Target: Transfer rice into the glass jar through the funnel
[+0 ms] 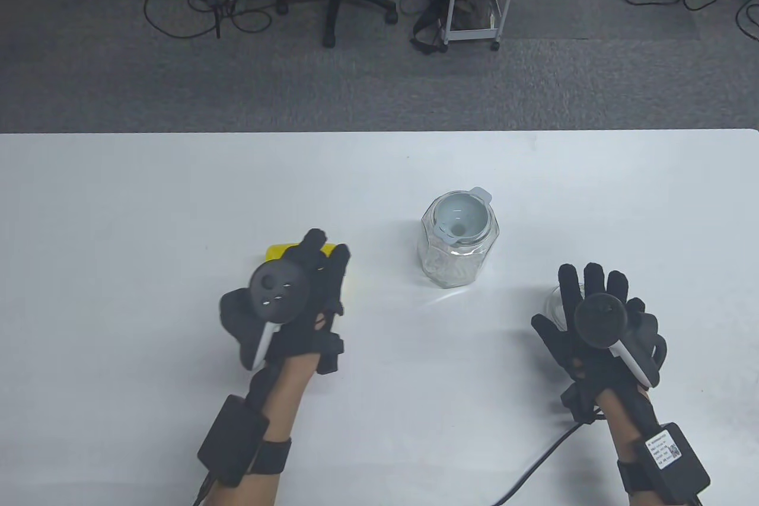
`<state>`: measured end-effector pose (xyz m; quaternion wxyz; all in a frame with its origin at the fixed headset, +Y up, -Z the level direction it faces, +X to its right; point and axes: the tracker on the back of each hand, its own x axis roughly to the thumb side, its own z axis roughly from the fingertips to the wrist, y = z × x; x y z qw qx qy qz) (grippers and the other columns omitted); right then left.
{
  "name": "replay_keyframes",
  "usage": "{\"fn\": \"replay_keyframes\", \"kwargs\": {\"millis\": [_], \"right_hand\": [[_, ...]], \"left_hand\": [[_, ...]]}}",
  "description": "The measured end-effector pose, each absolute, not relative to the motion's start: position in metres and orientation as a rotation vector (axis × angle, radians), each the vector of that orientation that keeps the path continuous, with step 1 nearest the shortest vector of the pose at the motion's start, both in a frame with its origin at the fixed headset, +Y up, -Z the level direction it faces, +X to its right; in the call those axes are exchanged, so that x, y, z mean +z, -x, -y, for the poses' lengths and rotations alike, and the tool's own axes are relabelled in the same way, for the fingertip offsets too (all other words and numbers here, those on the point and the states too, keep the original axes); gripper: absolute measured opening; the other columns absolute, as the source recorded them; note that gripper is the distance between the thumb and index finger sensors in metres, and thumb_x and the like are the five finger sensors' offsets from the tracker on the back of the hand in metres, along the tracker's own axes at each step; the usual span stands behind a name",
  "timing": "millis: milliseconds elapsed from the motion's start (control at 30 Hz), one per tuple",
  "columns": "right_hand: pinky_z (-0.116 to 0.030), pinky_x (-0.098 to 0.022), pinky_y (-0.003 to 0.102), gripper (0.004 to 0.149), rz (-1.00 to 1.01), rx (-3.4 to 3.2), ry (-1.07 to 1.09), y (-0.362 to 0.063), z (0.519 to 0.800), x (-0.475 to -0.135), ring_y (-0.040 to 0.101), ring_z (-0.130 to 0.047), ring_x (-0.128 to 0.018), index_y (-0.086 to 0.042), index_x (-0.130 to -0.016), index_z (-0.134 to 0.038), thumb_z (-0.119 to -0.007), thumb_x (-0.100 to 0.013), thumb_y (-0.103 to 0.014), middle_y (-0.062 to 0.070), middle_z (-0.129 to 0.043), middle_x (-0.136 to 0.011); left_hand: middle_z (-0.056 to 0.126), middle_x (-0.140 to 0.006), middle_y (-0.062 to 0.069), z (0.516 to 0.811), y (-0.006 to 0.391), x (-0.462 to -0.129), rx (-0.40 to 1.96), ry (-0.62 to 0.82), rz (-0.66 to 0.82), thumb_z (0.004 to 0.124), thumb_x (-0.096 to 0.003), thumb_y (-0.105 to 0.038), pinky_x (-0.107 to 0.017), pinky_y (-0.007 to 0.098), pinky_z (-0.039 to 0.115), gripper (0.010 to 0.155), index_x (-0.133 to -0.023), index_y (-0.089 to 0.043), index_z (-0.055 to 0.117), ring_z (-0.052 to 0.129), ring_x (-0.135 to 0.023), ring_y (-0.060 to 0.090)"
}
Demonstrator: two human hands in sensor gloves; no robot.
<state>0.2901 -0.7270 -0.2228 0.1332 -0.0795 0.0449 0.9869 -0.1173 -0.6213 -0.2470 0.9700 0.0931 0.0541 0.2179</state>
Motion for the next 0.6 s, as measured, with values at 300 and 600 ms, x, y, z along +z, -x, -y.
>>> {"fn": "replay_keyframes", "kwargs": {"millis": [300, 600], "right_hand": [[-0.023, -0.069, 0.073, 0.088, -0.13, 2.886, 0.195, -0.286, 0.727, -0.222, 0.045, -0.013, -0.106, -0.041, -0.102, -0.022, -0.073, -0.037, -0.07, 0.008, -0.018, -0.118], [-0.022, -0.069, 0.073, 0.088, -0.189, 2.924, 0.163, -0.28, 0.73, -0.225, 0.044, -0.01, -0.106, -0.042, -0.103, -0.022, -0.072, -0.036, -0.071, 0.008, -0.017, -0.118]], "left_hand": [[0.098, -0.092, 0.006, 0.645, 0.019, -0.312, 0.349, 0.094, -0.117, 0.079, -0.054, -0.069, -0.06, 0.048, 0.091, 0.066, -0.104, -0.026, 0.079, 0.112, -0.069, 0.016], [0.105, -0.078, 0.004, 0.652, -0.001, -0.333, 0.307, 0.192, -0.199, 0.074, -0.0526, -0.075, -0.06, 0.052, 0.089, 0.065, -0.093, -0.026, 0.089, 0.114, -0.054, 0.014]]}}
